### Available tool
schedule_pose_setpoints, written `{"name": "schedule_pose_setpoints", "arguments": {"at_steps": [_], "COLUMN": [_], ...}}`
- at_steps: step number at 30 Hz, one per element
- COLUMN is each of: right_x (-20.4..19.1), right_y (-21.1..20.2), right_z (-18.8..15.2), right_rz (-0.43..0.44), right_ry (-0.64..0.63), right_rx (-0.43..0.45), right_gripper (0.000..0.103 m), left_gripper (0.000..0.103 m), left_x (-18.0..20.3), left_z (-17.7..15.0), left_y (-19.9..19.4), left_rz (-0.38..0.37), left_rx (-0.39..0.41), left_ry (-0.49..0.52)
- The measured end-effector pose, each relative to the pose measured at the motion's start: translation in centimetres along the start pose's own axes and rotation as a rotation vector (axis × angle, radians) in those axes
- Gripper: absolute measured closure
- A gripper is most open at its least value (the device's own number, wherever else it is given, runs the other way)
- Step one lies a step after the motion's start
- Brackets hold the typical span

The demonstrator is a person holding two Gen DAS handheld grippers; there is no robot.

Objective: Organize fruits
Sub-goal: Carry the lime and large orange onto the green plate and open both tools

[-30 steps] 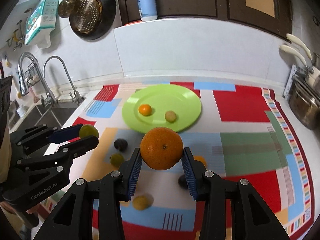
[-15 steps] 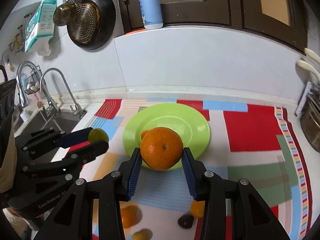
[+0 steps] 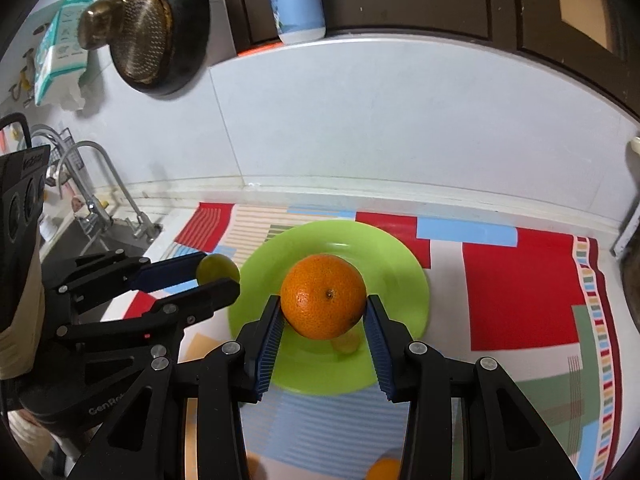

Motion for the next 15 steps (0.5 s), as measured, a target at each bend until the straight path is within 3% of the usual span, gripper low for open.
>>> {"name": "schedule_pose_setpoints", "arguments": {"at_steps": [15], "right_x": [2.4], "right_y": [7.7], "right_z": [3.1], "right_rz": [0.003], "right_ry": [0.015], "right_rx": [-0.152], "right_gripper": [0.061], "left_gripper": [0.073], "left_x": [-2.8], "left_z": [3.0], "left_y": [7.7], "left_rz": [-0.029], "left_rx": [-0.147], "left_ry": [-0.076]}}
Point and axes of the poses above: each gripper's, at about its wrist camera, not at the fingertips, and y roughly the way its jaws point, x to its right, z to its top, the point moved 1 cm from there along y, roughly the way its jaws point, and after that the axes turned 8 degrees about -x, right-handed, at the moved point
